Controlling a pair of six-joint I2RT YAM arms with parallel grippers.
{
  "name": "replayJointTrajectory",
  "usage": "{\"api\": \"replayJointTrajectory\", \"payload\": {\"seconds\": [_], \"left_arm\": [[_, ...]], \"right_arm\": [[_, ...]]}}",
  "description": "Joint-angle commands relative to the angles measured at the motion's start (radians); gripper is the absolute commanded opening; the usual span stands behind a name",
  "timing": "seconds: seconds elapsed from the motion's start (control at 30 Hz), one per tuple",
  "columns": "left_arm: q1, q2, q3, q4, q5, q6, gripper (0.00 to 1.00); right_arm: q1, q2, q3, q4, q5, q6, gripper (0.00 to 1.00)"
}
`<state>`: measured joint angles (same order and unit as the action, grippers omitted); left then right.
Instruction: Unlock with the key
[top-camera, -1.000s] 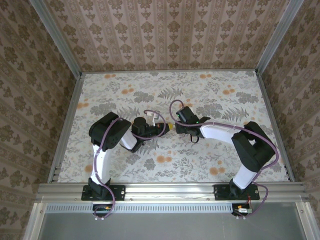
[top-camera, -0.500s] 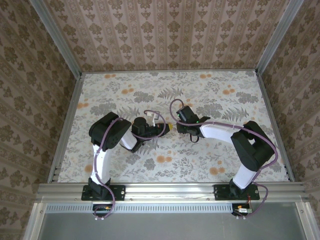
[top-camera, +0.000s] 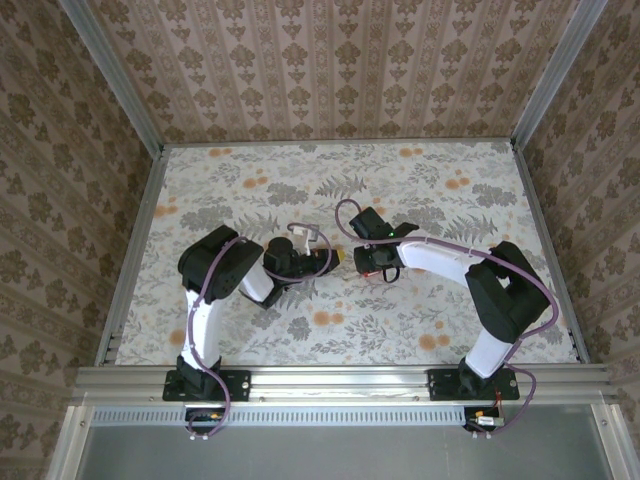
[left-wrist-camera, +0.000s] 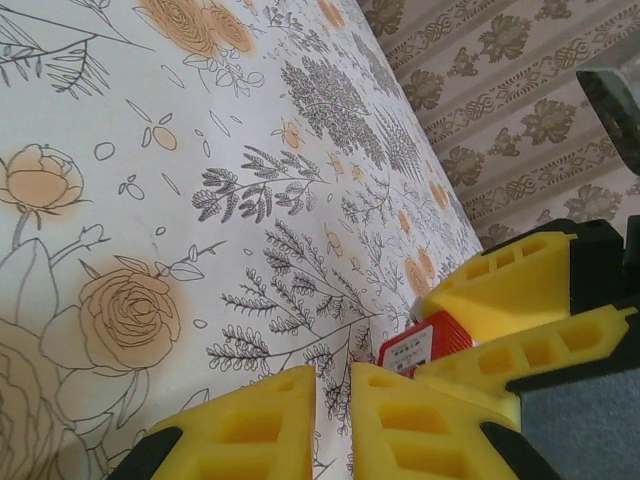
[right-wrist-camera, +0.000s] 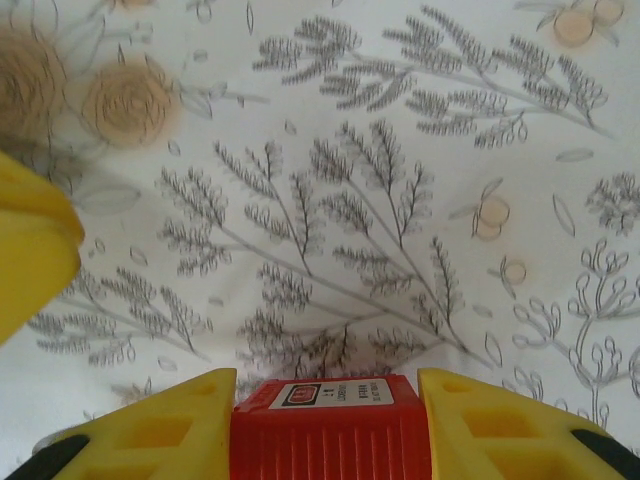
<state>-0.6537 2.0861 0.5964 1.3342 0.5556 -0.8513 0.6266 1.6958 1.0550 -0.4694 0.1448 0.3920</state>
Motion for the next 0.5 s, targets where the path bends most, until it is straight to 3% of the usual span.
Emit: {"api": "replayJointTrajectory", "payload": {"seconds": [0.0,0.47], "left_arm": [[-0.018,0.002,-0.024,-0.038,-0.018,0.034,0.17],[-0.012,-0.102,-0.133,-0.043,-0.031,0.051,0.17]], "right_arm": [[0.009,0.025,0.038,-0.168,-0.028,-0.024,0.38],[0.050,0.003,-0.050,-0.206,-0.025,-0.001,0.38]]}}
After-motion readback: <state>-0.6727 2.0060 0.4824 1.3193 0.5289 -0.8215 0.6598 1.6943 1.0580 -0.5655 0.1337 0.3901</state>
